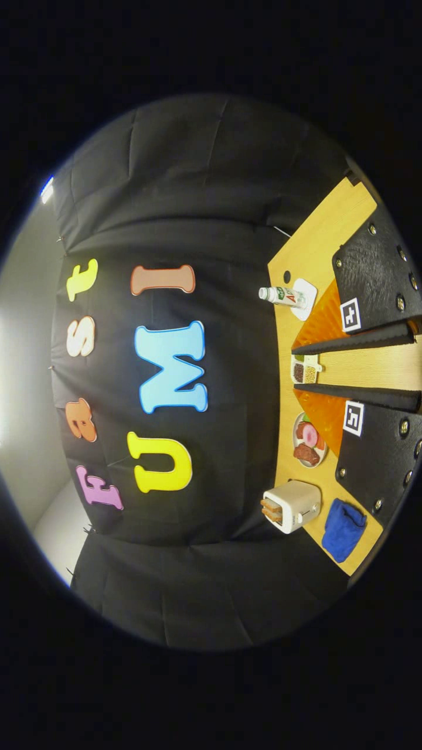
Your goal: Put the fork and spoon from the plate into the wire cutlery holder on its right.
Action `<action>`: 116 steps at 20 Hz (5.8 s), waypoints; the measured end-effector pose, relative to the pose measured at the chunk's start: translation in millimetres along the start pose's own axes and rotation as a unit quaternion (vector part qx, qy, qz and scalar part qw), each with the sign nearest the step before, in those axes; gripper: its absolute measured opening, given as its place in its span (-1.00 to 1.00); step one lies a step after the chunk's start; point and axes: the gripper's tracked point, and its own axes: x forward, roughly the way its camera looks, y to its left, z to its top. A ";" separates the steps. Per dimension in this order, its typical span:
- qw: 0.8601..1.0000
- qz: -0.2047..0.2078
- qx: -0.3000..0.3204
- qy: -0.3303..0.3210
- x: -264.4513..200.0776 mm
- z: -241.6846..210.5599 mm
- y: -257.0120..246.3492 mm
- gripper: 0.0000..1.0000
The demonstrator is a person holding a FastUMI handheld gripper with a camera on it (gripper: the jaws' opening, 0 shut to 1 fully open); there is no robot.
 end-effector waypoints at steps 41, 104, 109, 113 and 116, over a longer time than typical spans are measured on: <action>0.877 0.130 0.014 0.463 3.2 -319.7 123.9 -0.84; 0.908 -0.079 0.252 0.326 -24.1 -199.6 -61.8 -0.67; 0.910 -0.038 0.221 0.348 -13.2 -204.2 -19.3 -0.67; 0.911 0.005 0.186 0.367 -1.4 -208.3 23.5 -0.67; 0.910 0.041 0.159 0.381 6.3 -211.4 58.0 -0.67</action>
